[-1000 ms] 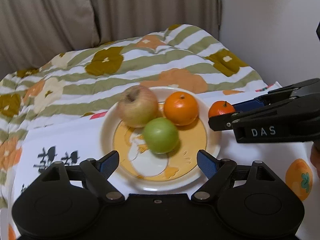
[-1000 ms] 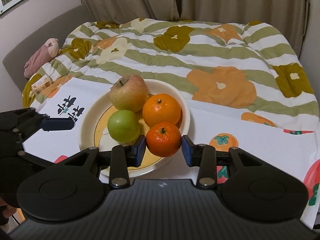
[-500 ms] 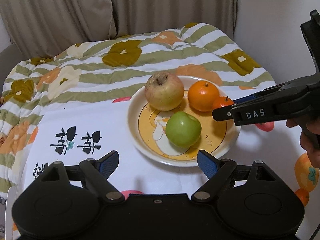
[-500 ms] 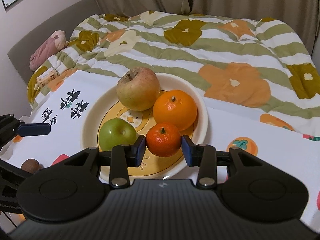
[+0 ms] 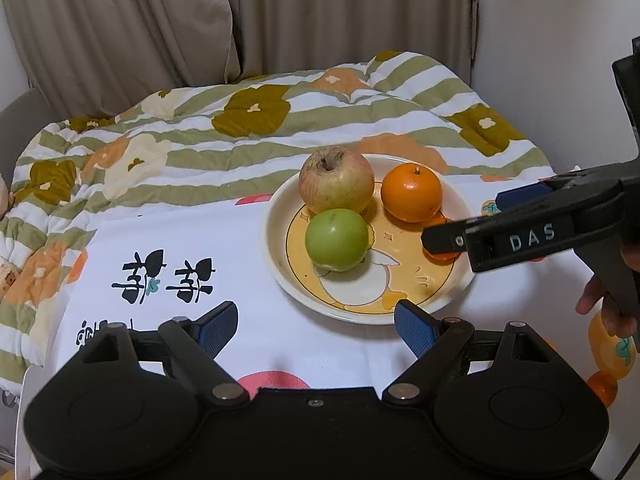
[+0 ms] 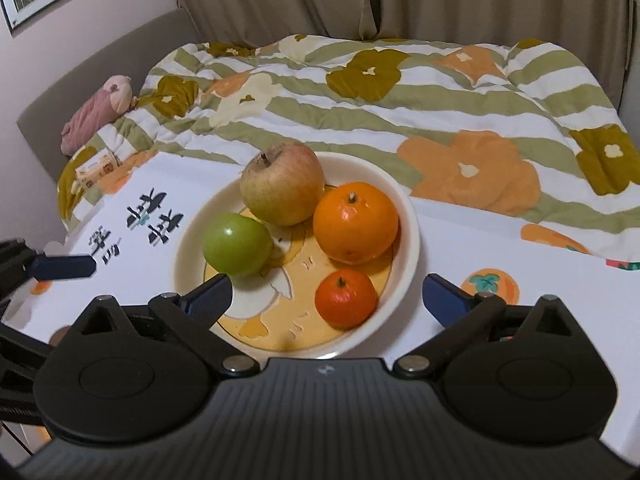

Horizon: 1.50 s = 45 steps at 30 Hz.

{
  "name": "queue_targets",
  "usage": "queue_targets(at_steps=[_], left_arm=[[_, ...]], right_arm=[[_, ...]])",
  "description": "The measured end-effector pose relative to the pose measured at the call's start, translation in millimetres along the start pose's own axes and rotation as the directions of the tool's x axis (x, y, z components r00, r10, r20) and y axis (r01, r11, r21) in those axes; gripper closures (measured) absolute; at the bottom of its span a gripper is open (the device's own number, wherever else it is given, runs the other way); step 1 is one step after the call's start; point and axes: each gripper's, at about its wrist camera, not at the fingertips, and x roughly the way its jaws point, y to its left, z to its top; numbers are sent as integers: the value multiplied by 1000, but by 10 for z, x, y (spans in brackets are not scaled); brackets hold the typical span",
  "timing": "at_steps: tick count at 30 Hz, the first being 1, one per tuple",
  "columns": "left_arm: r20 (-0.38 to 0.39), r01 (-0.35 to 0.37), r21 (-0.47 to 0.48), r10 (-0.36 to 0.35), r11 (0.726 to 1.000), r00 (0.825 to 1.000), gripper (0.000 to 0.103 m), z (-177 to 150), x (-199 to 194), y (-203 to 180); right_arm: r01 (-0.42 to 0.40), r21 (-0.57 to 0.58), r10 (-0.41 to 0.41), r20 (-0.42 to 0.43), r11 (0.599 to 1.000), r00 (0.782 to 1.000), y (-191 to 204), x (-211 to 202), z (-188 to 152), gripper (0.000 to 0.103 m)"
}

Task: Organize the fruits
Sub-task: 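Withdraw both tools from the bowl toward the kiwi and tomatoes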

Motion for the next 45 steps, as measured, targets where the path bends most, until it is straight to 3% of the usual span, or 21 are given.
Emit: queue_targets(at_steps=[8,16,24,31,35,45], left_arm=[[42,-50,-12,51,999,998,14,-38,-160,33],[130,-91,-69,100,993,987,14,-143,-590,210],[169,-57,-71,69,996,983,13,-373,-1005,372],[228,-27,-44,37,999,973,5,-567,-1275,510],[251,-12,-28,19,1000,968,2,-691,-1382,635],[228,13,48,-23,999,973,2,-936,-1360,1049]], right_arm=[[67,-24,-68,-13,997,998,100,-205,-35,0],[106,2,-106,33,994,994,300,-638,-130,0],[188,24,-189,80,982,979,648,-1136,-328,0],[237,70,-244,106,969,964,980,-1446,-540,0],[243,114,-256,119,963,959,1164,-1544,-679,0],[262,196,-288,115,945,951,1649,-1568,-977,0]])
